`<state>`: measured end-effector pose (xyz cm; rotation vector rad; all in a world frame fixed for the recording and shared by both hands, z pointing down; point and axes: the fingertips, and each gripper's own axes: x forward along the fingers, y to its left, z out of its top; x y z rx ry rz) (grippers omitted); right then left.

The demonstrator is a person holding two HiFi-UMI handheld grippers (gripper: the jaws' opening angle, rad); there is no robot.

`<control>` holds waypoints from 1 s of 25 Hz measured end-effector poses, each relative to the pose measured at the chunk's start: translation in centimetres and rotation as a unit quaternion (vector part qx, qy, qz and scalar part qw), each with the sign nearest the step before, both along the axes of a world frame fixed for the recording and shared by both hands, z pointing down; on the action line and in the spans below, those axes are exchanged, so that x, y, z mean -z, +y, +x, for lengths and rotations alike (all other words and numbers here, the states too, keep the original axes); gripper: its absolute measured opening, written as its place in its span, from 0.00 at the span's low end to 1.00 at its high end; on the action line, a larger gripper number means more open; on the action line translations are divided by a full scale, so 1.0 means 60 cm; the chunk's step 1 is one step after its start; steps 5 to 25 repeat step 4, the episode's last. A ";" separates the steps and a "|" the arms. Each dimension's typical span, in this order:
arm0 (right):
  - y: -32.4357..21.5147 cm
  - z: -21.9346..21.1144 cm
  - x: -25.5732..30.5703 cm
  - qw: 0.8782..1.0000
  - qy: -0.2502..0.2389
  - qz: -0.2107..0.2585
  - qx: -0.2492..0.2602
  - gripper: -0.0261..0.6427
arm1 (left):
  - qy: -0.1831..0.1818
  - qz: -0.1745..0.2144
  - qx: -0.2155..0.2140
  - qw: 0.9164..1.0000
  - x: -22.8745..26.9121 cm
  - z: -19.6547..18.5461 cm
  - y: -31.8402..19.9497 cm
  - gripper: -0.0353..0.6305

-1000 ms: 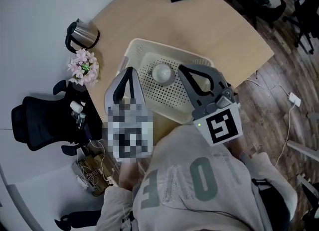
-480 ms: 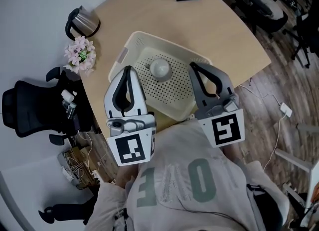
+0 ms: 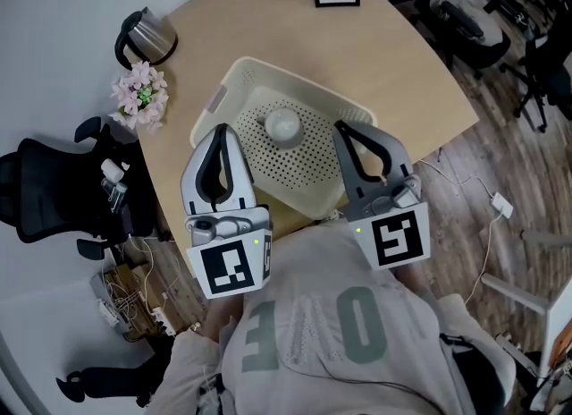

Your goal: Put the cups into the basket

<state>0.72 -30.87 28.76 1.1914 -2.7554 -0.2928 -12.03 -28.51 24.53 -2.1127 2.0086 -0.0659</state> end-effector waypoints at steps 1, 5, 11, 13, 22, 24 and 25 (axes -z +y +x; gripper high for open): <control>0.001 -0.002 -0.001 1.000 0.005 -0.001 0.001 0.04 | 0.000 -0.002 0.001 1.000 -0.001 0.000 0.001 0.06; 0.006 -0.007 -0.005 1.000 0.019 -0.003 0.004 0.04 | 0.003 -0.008 0.005 1.000 -0.004 -0.001 0.005 0.06; 0.006 -0.007 -0.005 1.000 0.019 -0.003 0.004 0.04 | 0.003 -0.008 0.005 1.000 -0.004 -0.001 0.005 0.06; 0.006 -0.007 -0.005 1.000 0.019 -0.003 0.004 0.04 | 0.003 -0.008 0.005 1.000 -0.004 -0.001 0.005 0.06; 0.006 -0.007 -0.005 1.000 0.019 -0.003 0.004 0.04 | 0.003 -0.008 0.005 1.000 -0.004 -0.001 0.005 0.06; 0.006 -0.007 -0.005 1.000 0.019 -0.003 0.004 0.04 | 0.003 -0.008 0.005 1.000 -0.004 -0.001 0.005 0.06; 0.006 -0.007 -0.005 1.000 0.019 -0.003 0.004 0.04 | 0.003 -0.008 0.005 1.000 -0.004 -0.001 0.005 0.06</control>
